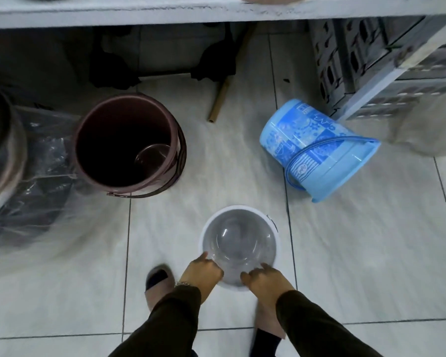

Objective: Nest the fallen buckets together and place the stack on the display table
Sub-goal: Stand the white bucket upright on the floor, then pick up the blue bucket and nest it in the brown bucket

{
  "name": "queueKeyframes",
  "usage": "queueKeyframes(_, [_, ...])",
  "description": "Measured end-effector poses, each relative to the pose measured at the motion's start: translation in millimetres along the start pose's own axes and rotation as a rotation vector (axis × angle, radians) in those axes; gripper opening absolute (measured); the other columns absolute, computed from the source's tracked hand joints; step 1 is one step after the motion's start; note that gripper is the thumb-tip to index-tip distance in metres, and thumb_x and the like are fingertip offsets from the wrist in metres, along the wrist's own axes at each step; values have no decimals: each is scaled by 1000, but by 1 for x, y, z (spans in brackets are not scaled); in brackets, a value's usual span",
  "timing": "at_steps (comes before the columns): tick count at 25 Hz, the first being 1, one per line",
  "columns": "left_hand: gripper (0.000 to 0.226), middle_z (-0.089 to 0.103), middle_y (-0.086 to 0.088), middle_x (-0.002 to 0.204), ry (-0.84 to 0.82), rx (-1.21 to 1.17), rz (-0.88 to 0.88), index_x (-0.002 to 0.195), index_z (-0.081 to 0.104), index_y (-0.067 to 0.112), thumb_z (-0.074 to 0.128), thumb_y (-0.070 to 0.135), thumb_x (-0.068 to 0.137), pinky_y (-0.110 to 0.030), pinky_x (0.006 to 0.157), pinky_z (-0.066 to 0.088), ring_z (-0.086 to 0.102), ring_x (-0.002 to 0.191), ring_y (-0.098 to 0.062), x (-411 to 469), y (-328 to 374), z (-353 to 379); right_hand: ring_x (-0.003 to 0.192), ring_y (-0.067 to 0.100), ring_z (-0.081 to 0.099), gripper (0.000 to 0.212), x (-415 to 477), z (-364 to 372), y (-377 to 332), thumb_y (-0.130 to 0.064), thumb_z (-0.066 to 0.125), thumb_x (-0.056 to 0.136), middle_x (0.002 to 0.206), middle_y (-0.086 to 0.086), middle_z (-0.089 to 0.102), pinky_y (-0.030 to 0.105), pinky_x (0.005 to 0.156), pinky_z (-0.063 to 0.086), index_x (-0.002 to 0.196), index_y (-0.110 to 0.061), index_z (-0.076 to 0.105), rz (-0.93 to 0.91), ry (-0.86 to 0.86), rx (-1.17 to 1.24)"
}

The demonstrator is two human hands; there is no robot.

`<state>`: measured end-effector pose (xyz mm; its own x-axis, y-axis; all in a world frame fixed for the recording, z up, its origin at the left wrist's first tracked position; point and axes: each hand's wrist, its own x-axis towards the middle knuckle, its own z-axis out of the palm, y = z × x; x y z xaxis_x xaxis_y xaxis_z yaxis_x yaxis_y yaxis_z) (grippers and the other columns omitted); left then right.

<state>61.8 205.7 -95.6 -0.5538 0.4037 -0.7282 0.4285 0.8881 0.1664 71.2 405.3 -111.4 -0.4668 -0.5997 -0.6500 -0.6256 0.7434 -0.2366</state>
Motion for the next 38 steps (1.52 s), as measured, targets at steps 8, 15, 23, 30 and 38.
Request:
queueKeyframes(8, [49,66,5,131,208,-475,-48,132,57,38,45,18,89,-31,101,49,62,116,-22,23,1,-95,145,24,36,55,-61,-52,102,-41,42,95,150,3,50,43,124,19,146,-20,43,-27,309,103])
queueKeyframes(15, [40,69,1,122,421,-787,-110,119,66,24,69,37,81,-32,95,52,65,111,-20,143,71,-180,141,43,39,76,-64,-105,270,5,41,73,152,18,45,57,117,29,146,-14,47,484,462,-243])
queueKeyframes(23, [46,53,-11,132,184,-986,-34,121,57,14,67,23,78,-25,102,40,53,123,-26,217,141,-160,101,53,67,43,-38,-111,339,-11,84,69,123,20,70,63,93,52,110,-12,71,372,309,-475])
queueKeyframes(30, [69,48,3,134,746,-1220,-315,143,36,24,65,13,82,-27,106,38,48,118,-15,143,62,-188,78,41,69,33,-43,-205,319,-31,45,101,93,17,73,35,60,41,131,-16,42,592,561,-75])
queueKeyframes(38, [80,43,-2,131,551,-2005,-437,151,19,48,54,1,96,-58,91,50,50,124,-38,152,51,-222,74,40,70,17,-26,-174,296,-36,44,99,95,16,67,52,71,62,102,-19,44,996,710,958])
